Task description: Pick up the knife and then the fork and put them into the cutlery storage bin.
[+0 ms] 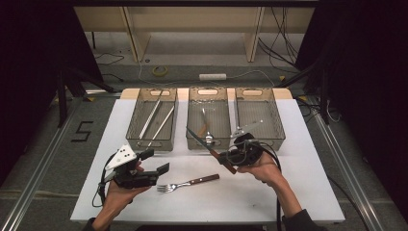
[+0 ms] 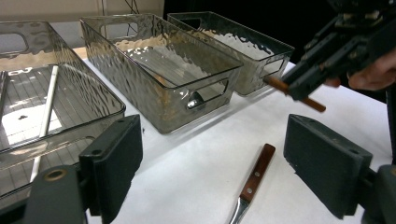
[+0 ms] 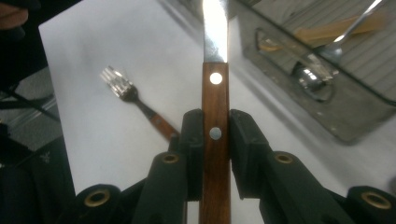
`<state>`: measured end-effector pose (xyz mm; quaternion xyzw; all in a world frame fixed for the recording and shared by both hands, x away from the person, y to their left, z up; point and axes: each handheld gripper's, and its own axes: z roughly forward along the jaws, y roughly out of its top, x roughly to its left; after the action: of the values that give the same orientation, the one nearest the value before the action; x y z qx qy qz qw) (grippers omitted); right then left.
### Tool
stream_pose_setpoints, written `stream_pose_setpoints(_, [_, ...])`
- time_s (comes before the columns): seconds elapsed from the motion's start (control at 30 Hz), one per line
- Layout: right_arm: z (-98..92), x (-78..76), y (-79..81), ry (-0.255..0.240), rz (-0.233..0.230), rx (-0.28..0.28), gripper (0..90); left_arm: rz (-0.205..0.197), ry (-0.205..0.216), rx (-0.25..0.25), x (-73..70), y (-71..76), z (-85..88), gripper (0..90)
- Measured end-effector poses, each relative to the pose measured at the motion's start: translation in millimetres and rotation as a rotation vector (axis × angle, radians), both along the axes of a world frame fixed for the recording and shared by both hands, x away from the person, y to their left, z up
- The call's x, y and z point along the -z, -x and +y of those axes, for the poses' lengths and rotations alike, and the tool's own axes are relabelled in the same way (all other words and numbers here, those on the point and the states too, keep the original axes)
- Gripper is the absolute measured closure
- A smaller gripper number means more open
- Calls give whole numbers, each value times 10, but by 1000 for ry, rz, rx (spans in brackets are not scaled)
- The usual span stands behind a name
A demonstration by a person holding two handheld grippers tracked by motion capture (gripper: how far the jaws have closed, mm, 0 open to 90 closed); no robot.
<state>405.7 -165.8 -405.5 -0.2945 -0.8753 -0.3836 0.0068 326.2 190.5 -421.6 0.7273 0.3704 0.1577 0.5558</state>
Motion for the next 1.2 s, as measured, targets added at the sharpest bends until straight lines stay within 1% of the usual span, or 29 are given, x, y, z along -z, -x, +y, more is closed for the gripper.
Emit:
stream_pose_setpoints(0.2, [-184,-111,-90,-32,-26,72,770,6,-1,0,7,-8,-3,192])
stream_pose_setpoints(0.33, [-339,-176,-195,-58,-41,137,770,9,-2,3,11,-8,-14,192])
stream_pose_setpoints(0.4, [-405,-202,-252,-56,-50,174,770,10,-1,2,12,-9,-14,192])
stream_pose_setpoints(0.57, [-530,-266,-365,-54,-68,232,770,7,-2,0,13,-12,-6,192])
stream_pose_setpoints(0.63, [-569,-297,-404,-46,-77,253,770,9,-1,1,13,-8,-11,192])
stream_pose_setpoints(0.93, [-678,-371,-560,-21,-85,319,769,7,-6,6,14,-6,-17,192])
stream_pose_setpoints(1.2, [-738,-390,-707,-19,-78,368,769,7,-6,7,15,-6,-19,192])
